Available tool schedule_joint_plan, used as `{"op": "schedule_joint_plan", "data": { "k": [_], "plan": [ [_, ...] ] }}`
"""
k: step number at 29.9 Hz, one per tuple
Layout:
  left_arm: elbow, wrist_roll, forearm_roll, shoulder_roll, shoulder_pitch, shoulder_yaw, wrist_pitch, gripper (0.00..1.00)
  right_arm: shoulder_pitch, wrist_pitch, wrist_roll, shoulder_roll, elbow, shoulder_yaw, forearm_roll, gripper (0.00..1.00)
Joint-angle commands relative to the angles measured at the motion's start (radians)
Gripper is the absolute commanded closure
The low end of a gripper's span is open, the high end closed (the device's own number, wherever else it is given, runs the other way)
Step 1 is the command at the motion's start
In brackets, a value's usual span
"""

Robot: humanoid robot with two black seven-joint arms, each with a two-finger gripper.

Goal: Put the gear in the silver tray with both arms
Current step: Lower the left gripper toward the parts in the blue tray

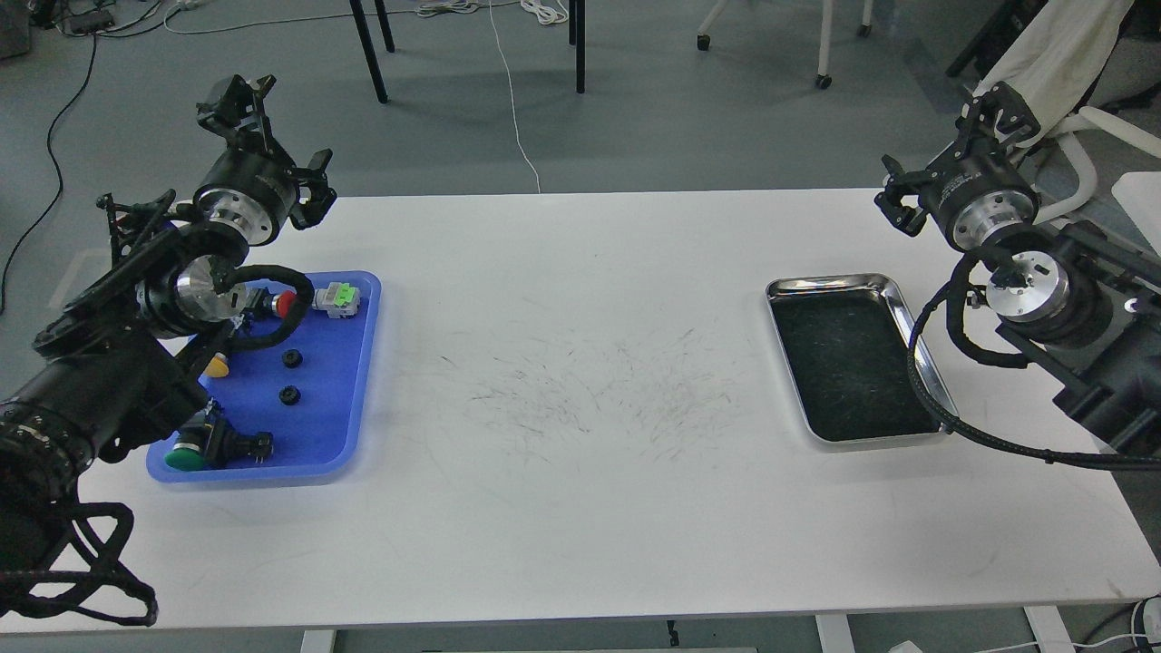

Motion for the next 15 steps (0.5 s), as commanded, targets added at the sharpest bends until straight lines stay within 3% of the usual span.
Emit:
{"op": "schedule_joint_plan", "data": {
  "k": [1,15],
  "plan": [
    [0.002,0.001,0.002,0.002,0.003,0.028,-0.001,0.01,0.000,-0.002,0.001,-0.001,0.000,0.002,0.000,0.01],
    [0.005,0.002,-0.001,0.002,0.008,0.035,-0.001,0.01,0.008,-0.002,0.001,-0.006,0.000,0.000,0.000,0.01]
  ]
}}
